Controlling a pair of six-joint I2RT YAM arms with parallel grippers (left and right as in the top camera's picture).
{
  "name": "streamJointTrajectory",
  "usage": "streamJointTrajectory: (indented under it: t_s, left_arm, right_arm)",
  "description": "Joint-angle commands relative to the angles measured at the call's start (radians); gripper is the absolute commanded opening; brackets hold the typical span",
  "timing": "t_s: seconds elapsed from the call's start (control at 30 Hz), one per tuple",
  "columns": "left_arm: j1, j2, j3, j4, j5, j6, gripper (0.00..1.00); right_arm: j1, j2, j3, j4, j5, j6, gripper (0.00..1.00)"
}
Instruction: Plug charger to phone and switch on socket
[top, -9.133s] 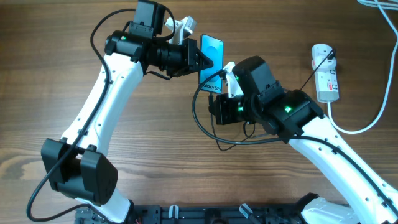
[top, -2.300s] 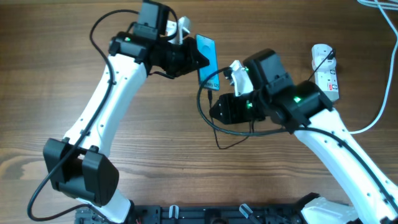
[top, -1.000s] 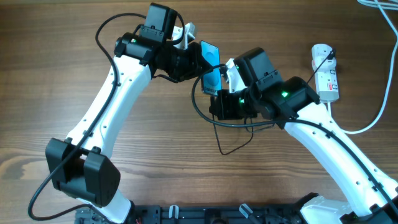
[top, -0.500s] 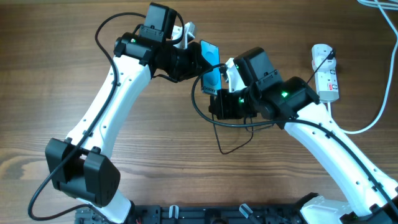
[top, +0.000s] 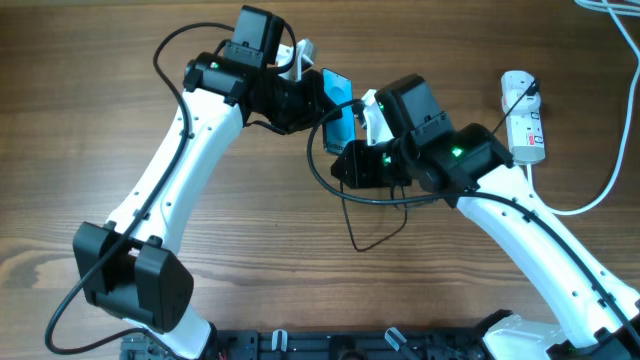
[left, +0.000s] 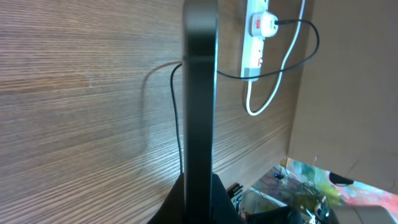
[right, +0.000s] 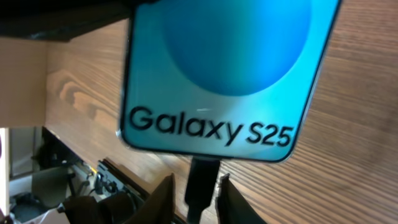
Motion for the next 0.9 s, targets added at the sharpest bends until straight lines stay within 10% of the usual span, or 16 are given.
streamJointTrajectory:
  t_s: [0.0, 0.1, 0.3, 0.67, 0.87]
  left_arm:
    - [0.011, -0.028, 0.004, 0.007, 0.052, 0.011, 0.04]
    - [0.035, -0.028, 0.004, -0.001, -0.029, 0.011, 0.04]
    - [0.037, -0.027, 0.004, -0.058, -0.148, 0.012, 0.04]
    - [0.034, -0.028, 0.005, -0.039, 0.476, 0.378, 0.04]
    - [0.035, -0.028, 0.005, 0.11, 0.682, 0.384, 0.04]
  right_arm:
    - [-0.002, 0.013, 0.014, -0.027, -0.022, -0.038, 0.44]
    - [-0.002, 0.013, 0.014, -0.052, -0.032, -0.051, 0.81]
    - [-0.011, -0.013, 0.021, -0.074, -0.077, -0.097, 0.98]
    - [-0.508, -0.177, 0.139, -0.386, 0.088, -0.169, 1.0]
    - [-0.547, -0.162, 0.137, -0.447, 0.097, -0.234, 1.0]
